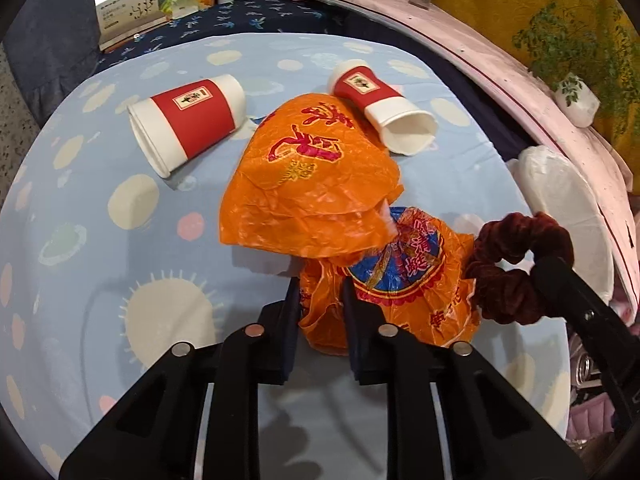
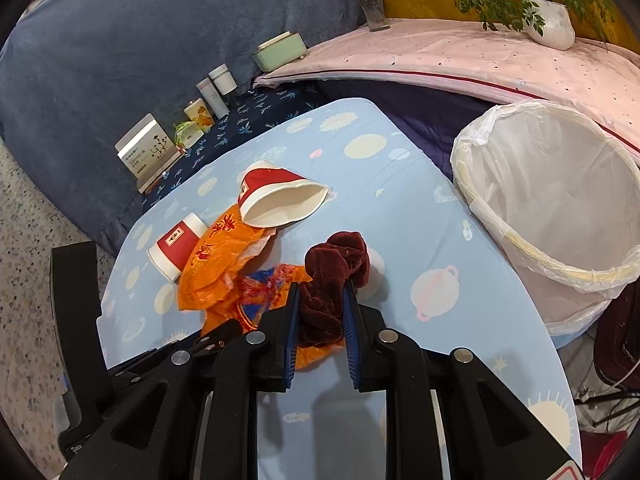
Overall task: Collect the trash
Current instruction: 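Grasp the orange patterned bag with the left gripper while the right gripper holds the scrunchie, then carry bag and scrunchie over the wastebasket and open both grippers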
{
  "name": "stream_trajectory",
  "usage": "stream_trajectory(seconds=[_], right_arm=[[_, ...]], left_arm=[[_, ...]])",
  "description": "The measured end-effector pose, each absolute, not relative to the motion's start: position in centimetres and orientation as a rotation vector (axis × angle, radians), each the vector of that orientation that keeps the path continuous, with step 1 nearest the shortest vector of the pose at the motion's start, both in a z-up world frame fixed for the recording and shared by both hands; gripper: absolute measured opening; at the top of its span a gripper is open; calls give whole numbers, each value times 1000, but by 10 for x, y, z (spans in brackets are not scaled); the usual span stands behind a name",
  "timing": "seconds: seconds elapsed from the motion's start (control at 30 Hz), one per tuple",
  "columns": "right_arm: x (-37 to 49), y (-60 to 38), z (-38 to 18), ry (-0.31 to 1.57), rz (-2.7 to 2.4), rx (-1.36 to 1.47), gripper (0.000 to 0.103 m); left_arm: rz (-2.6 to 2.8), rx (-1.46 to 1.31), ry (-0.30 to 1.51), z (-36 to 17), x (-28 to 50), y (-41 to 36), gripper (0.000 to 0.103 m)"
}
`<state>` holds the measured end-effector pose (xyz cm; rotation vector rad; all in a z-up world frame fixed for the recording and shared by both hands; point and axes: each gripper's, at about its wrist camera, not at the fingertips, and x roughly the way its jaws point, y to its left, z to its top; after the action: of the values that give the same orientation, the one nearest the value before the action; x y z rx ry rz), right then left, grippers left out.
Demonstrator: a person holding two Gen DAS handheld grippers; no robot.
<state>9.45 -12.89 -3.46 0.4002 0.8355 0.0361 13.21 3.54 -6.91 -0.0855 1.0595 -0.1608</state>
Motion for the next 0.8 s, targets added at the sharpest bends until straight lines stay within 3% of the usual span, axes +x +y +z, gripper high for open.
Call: stream_trajectory(seconds=[0.13, 0.8], right_arm=[[86, -130, -28, 821, 34, 398, 19], [47, -160, 30, 671, 24, 419, 19]], left_arm=[[-197, -77, 1045, -59, 117, 27, 11], [-310, -70, 856, 33, 72, -6, 10]])
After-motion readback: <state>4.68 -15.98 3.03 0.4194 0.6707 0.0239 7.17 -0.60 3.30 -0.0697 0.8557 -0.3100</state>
